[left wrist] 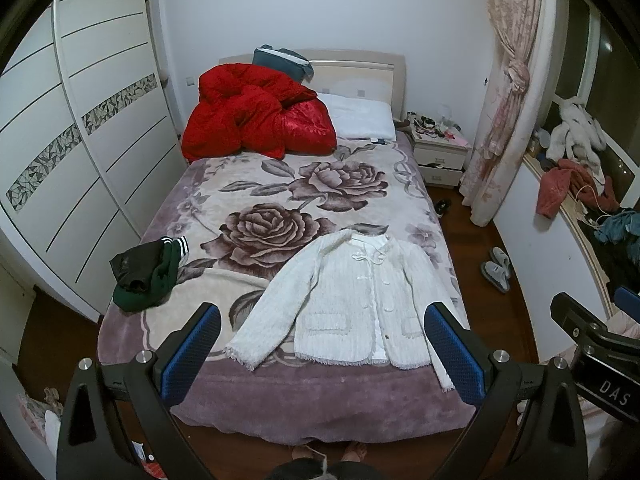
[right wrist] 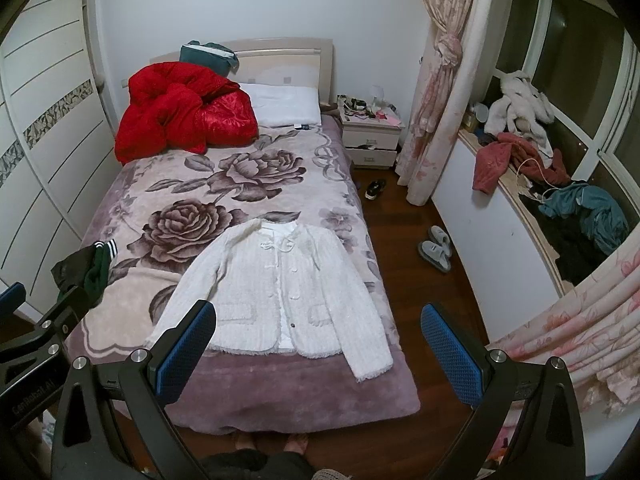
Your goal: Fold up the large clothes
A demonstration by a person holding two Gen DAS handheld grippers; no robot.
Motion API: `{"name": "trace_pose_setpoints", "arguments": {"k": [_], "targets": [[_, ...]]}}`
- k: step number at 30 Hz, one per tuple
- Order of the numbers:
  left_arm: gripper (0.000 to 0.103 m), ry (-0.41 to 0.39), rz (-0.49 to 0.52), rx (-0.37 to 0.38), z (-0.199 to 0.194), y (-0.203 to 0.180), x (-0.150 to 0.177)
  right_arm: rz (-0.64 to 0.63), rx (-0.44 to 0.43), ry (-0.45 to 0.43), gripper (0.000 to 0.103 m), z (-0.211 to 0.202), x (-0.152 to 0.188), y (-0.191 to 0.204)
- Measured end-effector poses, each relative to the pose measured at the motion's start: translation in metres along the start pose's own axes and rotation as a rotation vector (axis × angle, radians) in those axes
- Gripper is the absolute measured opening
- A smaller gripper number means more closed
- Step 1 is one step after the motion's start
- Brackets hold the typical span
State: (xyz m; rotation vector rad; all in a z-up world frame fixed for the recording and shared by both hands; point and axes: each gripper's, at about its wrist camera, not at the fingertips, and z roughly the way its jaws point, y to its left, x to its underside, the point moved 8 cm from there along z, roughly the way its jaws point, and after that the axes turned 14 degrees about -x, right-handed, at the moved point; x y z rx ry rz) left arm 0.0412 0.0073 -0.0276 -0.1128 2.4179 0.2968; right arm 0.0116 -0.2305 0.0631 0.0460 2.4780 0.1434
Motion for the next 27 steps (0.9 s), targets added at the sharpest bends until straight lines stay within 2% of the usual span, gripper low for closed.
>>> {"name": "trace_pose_setpoints", "arguments": {"k": [6, 18, 26, 27], "targets": [[0.103, -0.003, -0.001, -0.001, -0.002, -0.004, -0.007, -0.001, 0.001, -0.002, 0.103, -0.001, 0.000, 0.000], [0.103, -0.003, -0.004, -0.001, 0.007, 0.000, 0.001, -0.003, 0.003, -0.005, 0.103, 0.000, 0.000, 0.001], [0.103, -0.007, -0.002, 0.000, 0.009, -0.005, -0.008, -0.003, 0.005, -0.006, 0.103, -0.005, -0.007, 0.006], [0.103, -0.005, -0.004, -0.003, 0.007, -0.001, -0.001, -0.003, 0.003, -0.007, 0.103, -0.003, -0.004, 0.004]]}}
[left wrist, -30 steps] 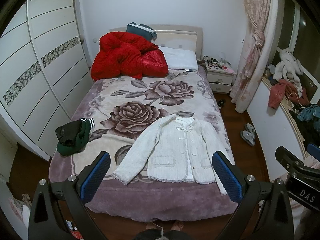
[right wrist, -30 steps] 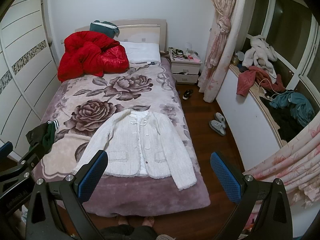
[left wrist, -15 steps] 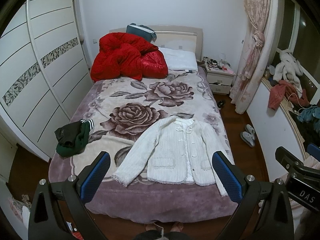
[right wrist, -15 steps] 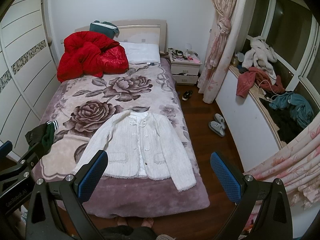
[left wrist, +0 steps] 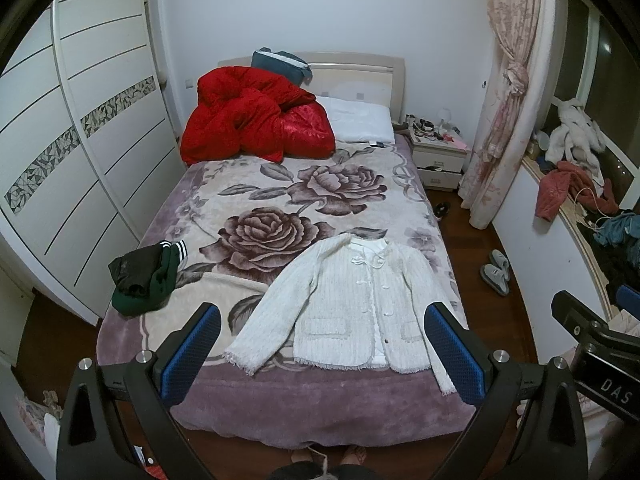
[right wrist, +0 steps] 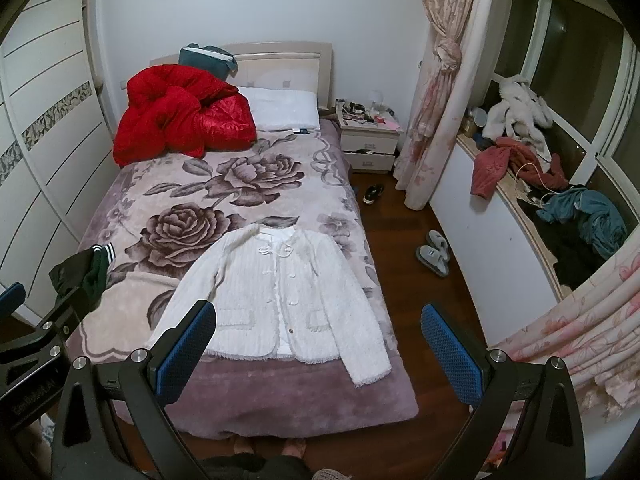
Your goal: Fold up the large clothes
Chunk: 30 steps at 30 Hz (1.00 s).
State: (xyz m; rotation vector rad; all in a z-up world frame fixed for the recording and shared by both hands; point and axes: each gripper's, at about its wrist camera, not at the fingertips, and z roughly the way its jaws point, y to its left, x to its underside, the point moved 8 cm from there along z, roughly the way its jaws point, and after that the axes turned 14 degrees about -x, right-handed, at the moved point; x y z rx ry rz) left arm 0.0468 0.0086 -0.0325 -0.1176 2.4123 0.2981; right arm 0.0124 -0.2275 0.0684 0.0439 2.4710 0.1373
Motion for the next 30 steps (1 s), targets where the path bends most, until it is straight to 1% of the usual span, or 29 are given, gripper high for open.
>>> {"name": "trace_pose_setpoints", "arguments": {"k": [9, 11, 14, 15, 17, 20, 21, 22, 24, 25, 26, 27, 28, 29, 30], "targets": [[0.103, -0.004, 0.000, 0.002, 0.003, -0.003, -0.009, 0.000, 0.001, -0.003, 0.103, 0.000, 0.001, 0.001], [0.103, -0.004, 0.000, 0.001, 0.000, -0.001, -0.004, -0.001, 0.002, -0.002, 0.103, 0.000, 0.001, 0.001], [0.103, -0.001, 0.008, 0.004, 0.006, -0.006, -0.015, 0.004, 0.002, -0.002, 0.103, 0.001, 0.000, 0.001], [0.103, -0.009, 0.009, 0.001, 0.005, -0.007, -0.014, 0.013, 0.004, 0.002, 0.103, 0.001, -0.004, 0.002], [0.103, -0.039, 0.019, -0.012, 0.017, -0.010, -0.023, 0.040, -0.001, 0.001, 0.103, 0.008, -0.008, 0.002], [0.103, -0.080, 0.035, -0.054, 0.046, -0.011, -0.028, 0.090, -0.004, 0.020, 0.103, 0.028, -0.014, -0.018], [0.103, -0.094, 0.047, -0.077, 0.063, -0.014, -0.029, 0.124, -0.012, 0.034, 0.103, 0.042, -0.013, -0.028], [0.103, -0.094, 0.059, -0.080, 0.077, -0.015, -0.026, 0.168, -0.007, 0.056, 0.103, 0.061, -0.008, -0.043], [0.103, -0.072, 0.088, -0.070, 0.114, -0.023, -0.016, 0.255, 0.009, 0.081, 0.103, 0.095, 0.009, -0.068], [0.103, -0.049, 0.108, -0.068, 0.139, -0.031, -0.011, 0.287, 0.029, 0.085, 0.103, 0.111, 0.022, -0.082], [0.103, -0.034, 0.119, -0.065, 0.154, -0.033, -0.003, 0.317, 0.060, 0.099, 0.101, 0.128, 0.031, -0.097], [0.103, -0.008, 0.138, -0.075, 0.180, -0.041, 0.005, 0.344, 0.088, 0.115, 0.092, 0.147, 0.042, -0.113], [0.103, 0.013, 0.153, -0.089, 0.198, -0.046, 0.015, 0.374, 0.112, 0.136, 0.085, 0.167, 0.054, -0.128], [0.103, 0.046, 0.166, -0.095, 0.219, -0.053, 0.026, 0.415, 0.135, 0.175, 0.077, 0.190, 0.067, -0.147], [0.103, 0.084, 0.171, -0.094, 0.243, -0.062, 0.035, 0.453, 0.141, 0.204, 0.077, 0.210, 0.083, -0.160]]}}
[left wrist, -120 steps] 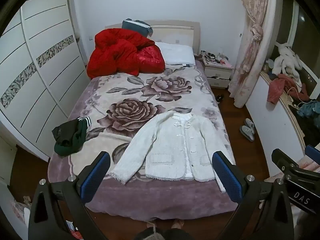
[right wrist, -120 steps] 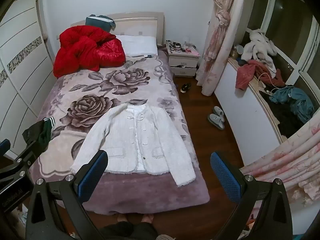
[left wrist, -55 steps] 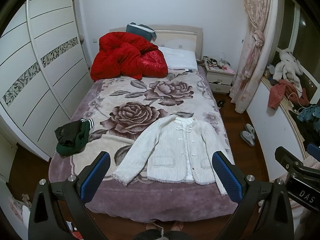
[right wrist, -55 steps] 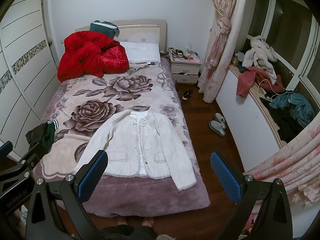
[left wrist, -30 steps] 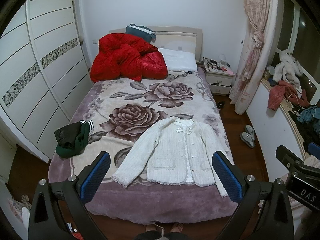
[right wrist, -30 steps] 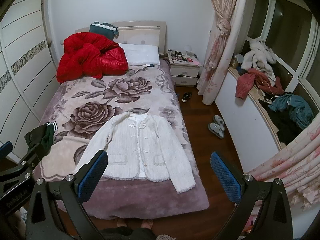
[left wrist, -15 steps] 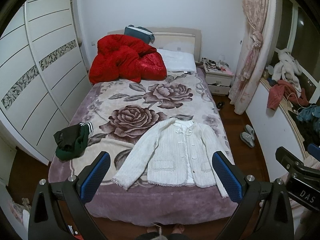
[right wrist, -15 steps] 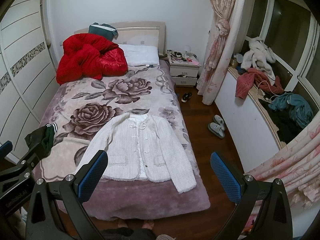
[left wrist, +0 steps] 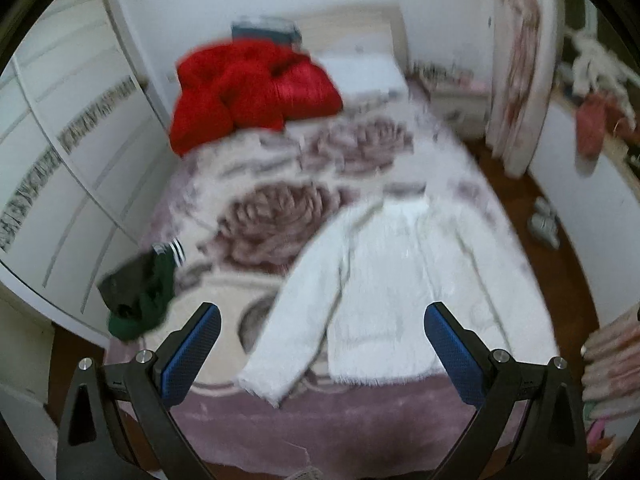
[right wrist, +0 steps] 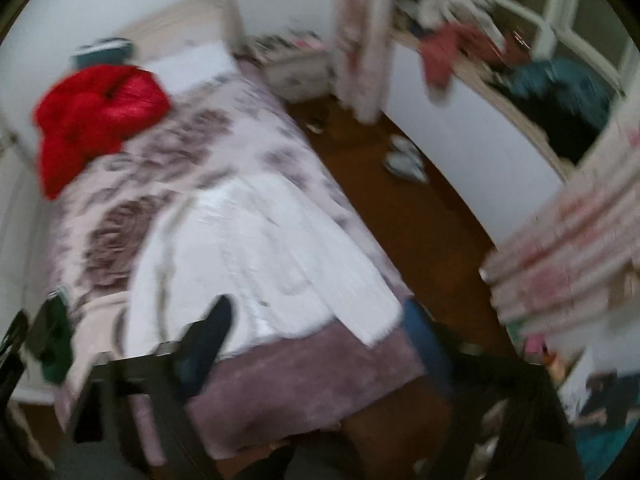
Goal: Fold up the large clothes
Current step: 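Lower both tools onto the white cardigan's sleeve cuffs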
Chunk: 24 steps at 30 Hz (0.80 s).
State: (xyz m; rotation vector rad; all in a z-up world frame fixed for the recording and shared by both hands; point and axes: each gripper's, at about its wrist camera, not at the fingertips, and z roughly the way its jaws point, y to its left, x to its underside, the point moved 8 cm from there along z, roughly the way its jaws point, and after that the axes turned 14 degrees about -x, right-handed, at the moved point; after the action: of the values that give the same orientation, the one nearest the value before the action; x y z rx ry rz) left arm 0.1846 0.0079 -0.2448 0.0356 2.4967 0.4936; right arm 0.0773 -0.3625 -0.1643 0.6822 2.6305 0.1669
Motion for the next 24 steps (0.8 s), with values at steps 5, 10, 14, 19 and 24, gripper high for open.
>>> {"name": "trace_pose_setpoints", "arguments": {"k": [5, 10, 14, 19, 24], "targets": [[0.103, 0.135, 0.023, -0.019, 0.093, -0.052, 0.045, 0.223, -0.006, 0.127, 0.077, 0.129, 0.020, -0.091], [0.103, 0.234, 0.021, -0.070, 0.171, -0.101, 0.090, 0.353, -0.022, 0.191, 0.078, 0.250, 0.040, -0.178], [0.103, 0.312, 0.007, -0.086, 0.225, -0.135, 0.121, 0.447, -0.025, 0.232, 0.079, 0.325, 0.062, -0.246], [0.103, 0.358, 0.054, -0.116, 0.274, -0.169, 0.153, 0.611, -0.077, 0.240, 0.086, 0.384, 0.100, -0.303], [0.103, 0.380, 0.067, -0.124, 0.303, -0.190, 0.166, 0.731, -0.233, 0.270, 0.086, 0.422, 0.124, -0.306]]}}
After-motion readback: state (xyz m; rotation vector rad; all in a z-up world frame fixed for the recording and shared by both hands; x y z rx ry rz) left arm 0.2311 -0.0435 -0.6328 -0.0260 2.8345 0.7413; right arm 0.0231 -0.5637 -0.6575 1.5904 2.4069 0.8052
